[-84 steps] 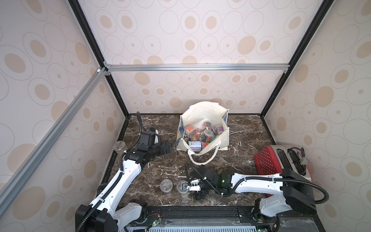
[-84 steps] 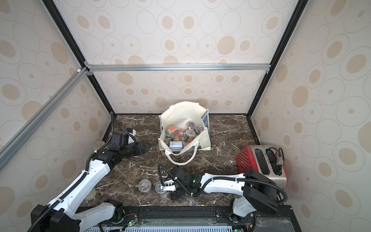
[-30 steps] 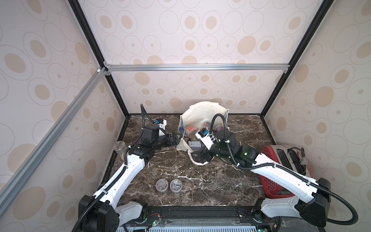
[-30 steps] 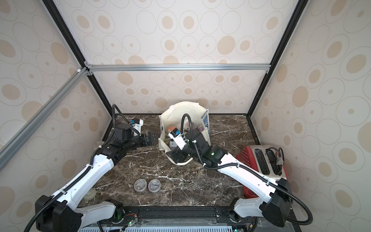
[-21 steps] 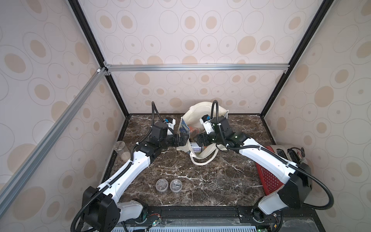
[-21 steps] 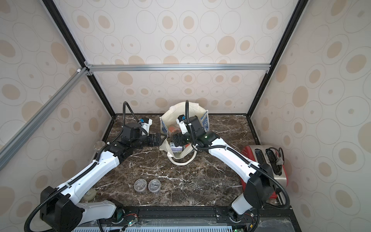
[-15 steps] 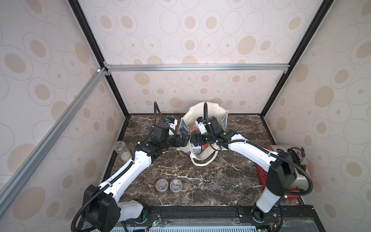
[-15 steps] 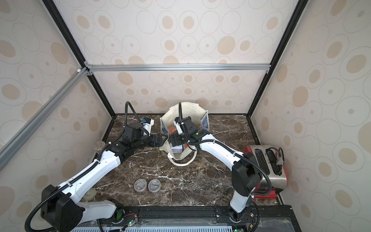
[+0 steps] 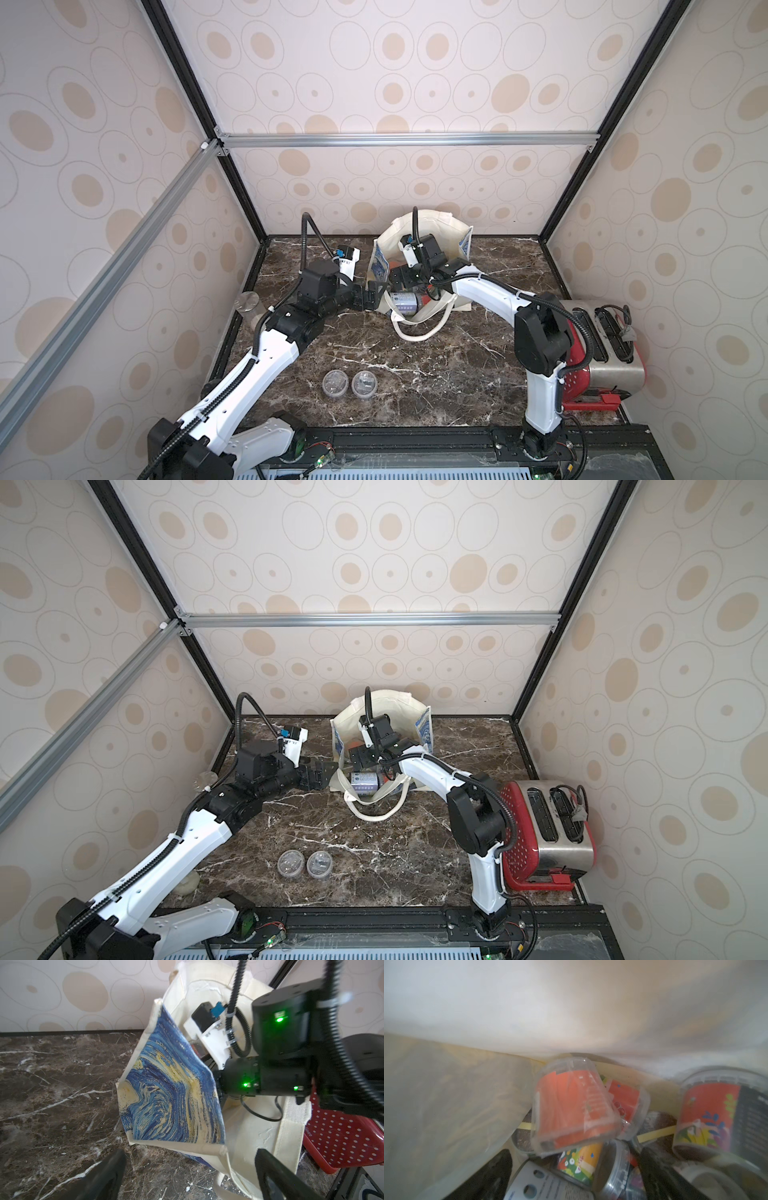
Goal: Take out the seed jars from the canvas bag
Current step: Pick up the seed jar from the canvas bag.
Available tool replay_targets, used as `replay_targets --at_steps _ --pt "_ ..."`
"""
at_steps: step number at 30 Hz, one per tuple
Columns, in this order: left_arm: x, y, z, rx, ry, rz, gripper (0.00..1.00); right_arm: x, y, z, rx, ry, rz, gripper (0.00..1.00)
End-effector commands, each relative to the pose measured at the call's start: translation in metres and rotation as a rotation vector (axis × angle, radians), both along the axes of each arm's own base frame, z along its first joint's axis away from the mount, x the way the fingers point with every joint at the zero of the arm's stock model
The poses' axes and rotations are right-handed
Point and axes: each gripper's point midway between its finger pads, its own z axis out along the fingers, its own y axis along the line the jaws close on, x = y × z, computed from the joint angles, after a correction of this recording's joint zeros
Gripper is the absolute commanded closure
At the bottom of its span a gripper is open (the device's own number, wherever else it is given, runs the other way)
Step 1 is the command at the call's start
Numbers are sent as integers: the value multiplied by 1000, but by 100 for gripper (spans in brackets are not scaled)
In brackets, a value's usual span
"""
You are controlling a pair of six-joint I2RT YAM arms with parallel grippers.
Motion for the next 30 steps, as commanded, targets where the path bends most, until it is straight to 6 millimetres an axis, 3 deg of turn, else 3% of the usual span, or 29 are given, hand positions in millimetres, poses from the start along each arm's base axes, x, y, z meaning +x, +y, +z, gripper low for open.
replay_targets --at_steps 1,8,15,21,30 --pt "-5 1 13 20 -93 -25 2 16 12 -2 -8 -63 45 1" --pt "-9 0 16 11 -112 -42 2 31 28 -27 -10 -36 83 6" --pt "-8 -1 8 18 -88 -48 2 27 27 -23 13 -26 93 23" --pt "-4 -3 5 21 -80 -49 2 13 20 7 85 -60 73 28" --pt "3 -1 -2 29 -70 -12 2 -21 6 72 213 -100 74 33"
